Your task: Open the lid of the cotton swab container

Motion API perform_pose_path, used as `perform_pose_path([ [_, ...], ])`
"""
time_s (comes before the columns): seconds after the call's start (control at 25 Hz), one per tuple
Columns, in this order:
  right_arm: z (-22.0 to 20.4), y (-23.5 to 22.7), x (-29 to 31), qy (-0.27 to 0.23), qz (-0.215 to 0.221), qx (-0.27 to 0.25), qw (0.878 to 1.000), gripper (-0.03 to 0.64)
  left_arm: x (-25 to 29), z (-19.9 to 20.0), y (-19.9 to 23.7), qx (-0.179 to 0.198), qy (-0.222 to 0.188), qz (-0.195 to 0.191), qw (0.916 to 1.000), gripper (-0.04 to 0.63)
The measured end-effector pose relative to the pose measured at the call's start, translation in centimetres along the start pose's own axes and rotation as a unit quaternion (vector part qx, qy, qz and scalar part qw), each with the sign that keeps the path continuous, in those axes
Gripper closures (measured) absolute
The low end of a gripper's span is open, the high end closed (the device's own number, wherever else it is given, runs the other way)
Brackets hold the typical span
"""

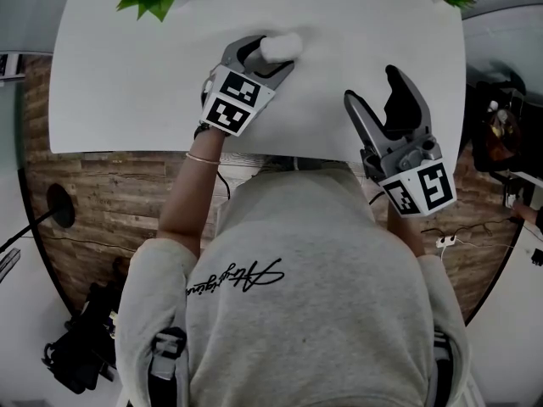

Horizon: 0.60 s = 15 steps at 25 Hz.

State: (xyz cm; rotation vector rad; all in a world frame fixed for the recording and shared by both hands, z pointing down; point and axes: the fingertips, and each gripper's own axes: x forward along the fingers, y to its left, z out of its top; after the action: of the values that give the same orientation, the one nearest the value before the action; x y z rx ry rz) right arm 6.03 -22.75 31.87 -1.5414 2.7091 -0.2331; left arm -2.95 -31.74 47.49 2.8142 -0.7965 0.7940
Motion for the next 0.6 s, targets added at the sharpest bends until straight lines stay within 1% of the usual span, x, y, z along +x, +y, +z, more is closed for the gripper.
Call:
perform_pose_path([
  [0.08, 0.02, 0.12, 0.04, -0.001, 0.001, -0.001, 1.000, 0.298, 0.10, -0.02, -0.01, 0.001, 0.003, 0.001, 1.0000, 0.316],
  [0.24, 0.10, 0.50, 0.10, -0.002, 0.003, -0.002, 1.000, 0.299, 0.10, -0.03, 0.14, 0.000, 0.006, 0.007, 1.0000, 0.350],
  [0.6, 0.19, 0.80, -0.66, -0.007, 0.006, -0.002, 1.000, 0.302, 0.08, -0.14, 0.36, 0.000, 0.006, 0.011, 0.9999, 0.350],
])
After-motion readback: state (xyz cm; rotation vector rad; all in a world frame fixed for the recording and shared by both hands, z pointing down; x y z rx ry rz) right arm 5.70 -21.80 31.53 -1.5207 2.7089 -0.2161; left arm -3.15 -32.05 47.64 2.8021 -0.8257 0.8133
